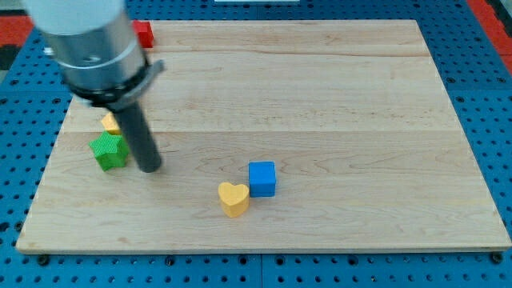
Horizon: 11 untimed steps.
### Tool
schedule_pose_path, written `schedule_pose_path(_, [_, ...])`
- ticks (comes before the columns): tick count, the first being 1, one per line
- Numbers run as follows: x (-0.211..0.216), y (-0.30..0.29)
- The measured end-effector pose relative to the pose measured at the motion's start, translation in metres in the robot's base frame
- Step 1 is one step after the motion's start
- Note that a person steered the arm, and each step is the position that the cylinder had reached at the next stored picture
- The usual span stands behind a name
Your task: Push the blue cube towards the green star
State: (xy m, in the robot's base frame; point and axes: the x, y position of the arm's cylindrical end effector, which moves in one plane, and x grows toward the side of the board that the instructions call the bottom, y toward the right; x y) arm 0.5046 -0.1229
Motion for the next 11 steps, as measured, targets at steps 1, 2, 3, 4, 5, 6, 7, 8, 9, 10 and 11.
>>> schedule_pose_path(1, [-0.011,0.07])
schedule_pose_path(2, [-0.018,0.131])
schedule_pose_path(3, [0.004,0.189])
schedule_pose_path(4, [0.038,0.178])
schedule_pose_path(5, [0.015,0.13])
schedule_pose_path(6, [0.002,0.11])
schedule_pose_path(7, [0.005,0.103])
schedule_pose_path(8, [0.039,0.106])
schedule_pose_path(9, [0.027,0.066])
schedule_pose_path(10, [0.017,0.044])
schedule_pose_path(11, [0.011,0.068])
